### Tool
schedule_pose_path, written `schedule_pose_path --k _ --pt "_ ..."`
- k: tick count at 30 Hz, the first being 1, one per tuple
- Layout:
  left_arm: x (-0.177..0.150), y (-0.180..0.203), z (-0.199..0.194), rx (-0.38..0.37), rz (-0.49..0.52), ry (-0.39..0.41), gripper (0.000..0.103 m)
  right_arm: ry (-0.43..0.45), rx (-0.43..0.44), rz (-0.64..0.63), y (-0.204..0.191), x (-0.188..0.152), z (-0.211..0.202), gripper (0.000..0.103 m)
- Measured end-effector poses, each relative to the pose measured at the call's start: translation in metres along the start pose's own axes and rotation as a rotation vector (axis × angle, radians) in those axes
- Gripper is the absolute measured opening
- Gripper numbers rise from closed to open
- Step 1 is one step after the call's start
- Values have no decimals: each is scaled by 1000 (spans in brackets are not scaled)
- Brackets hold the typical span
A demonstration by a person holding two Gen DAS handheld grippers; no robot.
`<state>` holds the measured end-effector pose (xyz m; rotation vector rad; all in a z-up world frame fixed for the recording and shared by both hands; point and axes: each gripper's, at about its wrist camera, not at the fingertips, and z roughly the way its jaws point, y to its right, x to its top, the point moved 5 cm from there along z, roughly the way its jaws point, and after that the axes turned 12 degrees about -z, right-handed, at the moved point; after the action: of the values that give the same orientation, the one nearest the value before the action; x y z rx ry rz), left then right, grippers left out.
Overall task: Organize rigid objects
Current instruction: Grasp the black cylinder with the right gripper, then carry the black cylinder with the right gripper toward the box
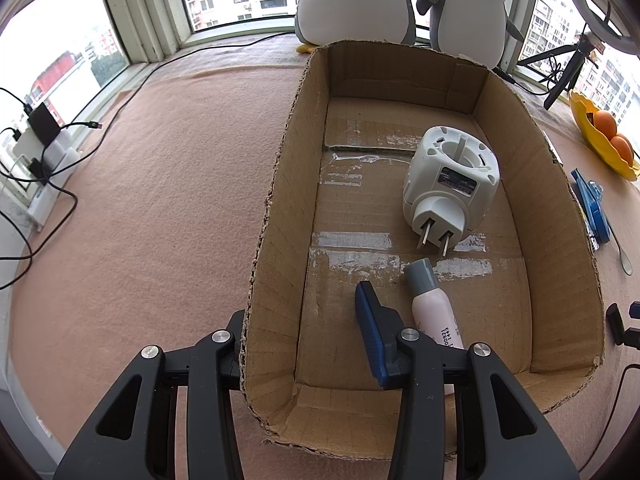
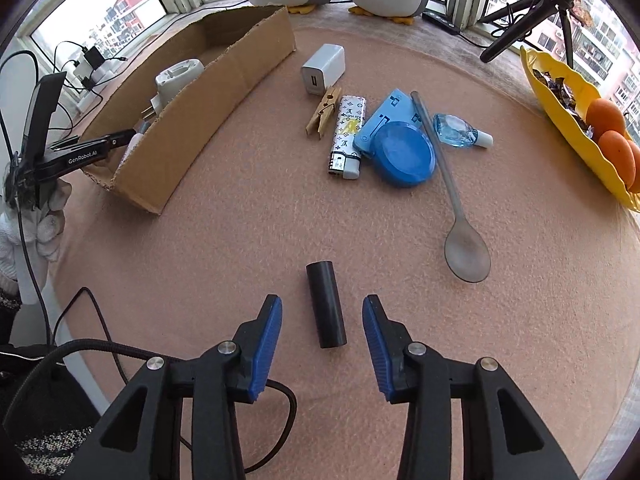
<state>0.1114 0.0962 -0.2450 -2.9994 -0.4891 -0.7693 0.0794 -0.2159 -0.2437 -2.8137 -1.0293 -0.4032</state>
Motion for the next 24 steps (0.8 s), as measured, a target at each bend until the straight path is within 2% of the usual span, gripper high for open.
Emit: schedule_pose_path --k 10,12,18,24 --pt "0 0 0 1 0 0 41 -47 -5 -14 1 -1 18 26" --pt "0 0 0 1 0 0 41 -57 -10 -17 0 -1 21 21" --pt "0 1 0 1 -1 0 41 -66 -27 -21 1 0 25 15" --pt "0 0 -1 0 -1 2 41 -66 -44 -24 -2 0 27 15"
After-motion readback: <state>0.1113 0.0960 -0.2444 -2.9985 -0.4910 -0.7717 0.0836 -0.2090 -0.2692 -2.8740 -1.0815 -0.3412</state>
